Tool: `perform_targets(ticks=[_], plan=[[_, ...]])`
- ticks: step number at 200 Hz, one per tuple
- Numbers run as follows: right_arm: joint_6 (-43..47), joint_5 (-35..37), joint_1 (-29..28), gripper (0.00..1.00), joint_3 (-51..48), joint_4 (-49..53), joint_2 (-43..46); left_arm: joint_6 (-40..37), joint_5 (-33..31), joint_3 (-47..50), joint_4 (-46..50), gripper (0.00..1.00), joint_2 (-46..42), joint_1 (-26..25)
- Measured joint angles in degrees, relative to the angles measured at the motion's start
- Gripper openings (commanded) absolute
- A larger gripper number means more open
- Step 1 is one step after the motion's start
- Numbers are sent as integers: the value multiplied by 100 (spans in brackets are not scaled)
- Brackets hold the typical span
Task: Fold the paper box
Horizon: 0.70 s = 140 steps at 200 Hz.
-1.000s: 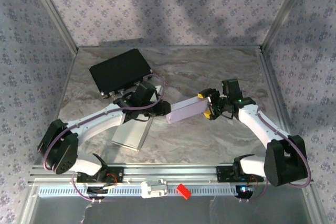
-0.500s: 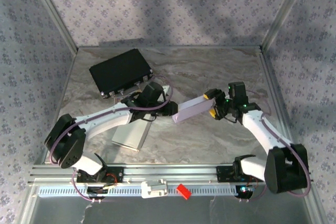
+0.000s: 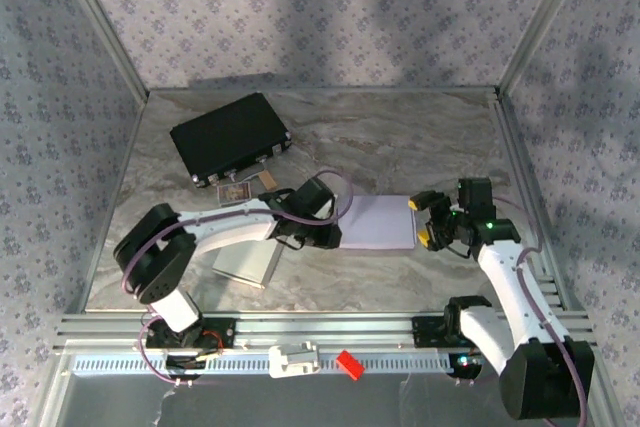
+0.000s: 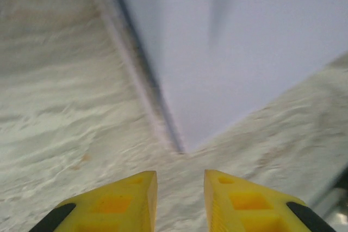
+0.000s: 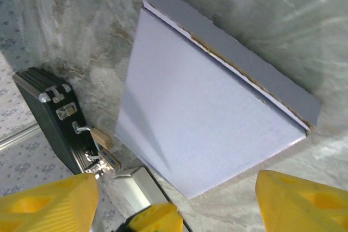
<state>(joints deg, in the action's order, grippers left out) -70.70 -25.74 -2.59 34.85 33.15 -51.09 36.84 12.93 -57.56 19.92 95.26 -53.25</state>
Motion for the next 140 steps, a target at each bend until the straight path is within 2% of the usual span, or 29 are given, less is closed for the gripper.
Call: perform_targets(ticks=[35, 38, 41, 43, 60, 62, 63, 65, 66, 69, 87, 107, 127, 140], plan=[[98, 81, 7, 79, 66, 564, -39, -4, -111, -11, 210, 33, 103, 0], [127, 107, 11, 82, 107, 623, -59, 0, -133, -15, 229, 33, 92, 0], [168, 140, 13, 94, 162, 682, -96, -13, -162, -20, 254, 34, 68, 0], [210, 168, 17, 98, 210, 728, -120, -17, -192, -26, 278, 34, 55, 0], [590, 459, 39, 99, 769, 1047, -396, -57, -422, -90, 470, 40, -238, 20], [669, 501, 39, 99, 855, 1078, -431, -61, -457, -92, 483, 47, -271, 26], [695, 520, 39, 99, 885, 1091, -442, -57, -483, -94, 496, 56, -310, 28], [739, 568, 39, 99, 975, 1123, -470, -66, -516, -103, 527, 84, -376, 31], [789, 610, 37, 99, 1038, 1145, -487, -85, -531, -105, 535, 92, -402, 35], [887, 682, 37, 99, 1156, 1185, -522, -85, -590, -111, 562, 99, -494, 46], [1467, 1338, 37, 99, 1906, 1388, -579, -131, -929, -125, 688, 100, -1292, 223], [2124, 2044, 61, 99, 2385, 1355, -409, -181, -1357, -129, 739, 100, -2398, 728], [2490, 2900, 116, 99, 2459, 1226, -254, -236, -2020, -109, 828, 100, -3340, 1329], [2765, 3600, 118, 99, 2129, 693, -140, -197, -2741, -7, 949, 100, -3864, 1650]])
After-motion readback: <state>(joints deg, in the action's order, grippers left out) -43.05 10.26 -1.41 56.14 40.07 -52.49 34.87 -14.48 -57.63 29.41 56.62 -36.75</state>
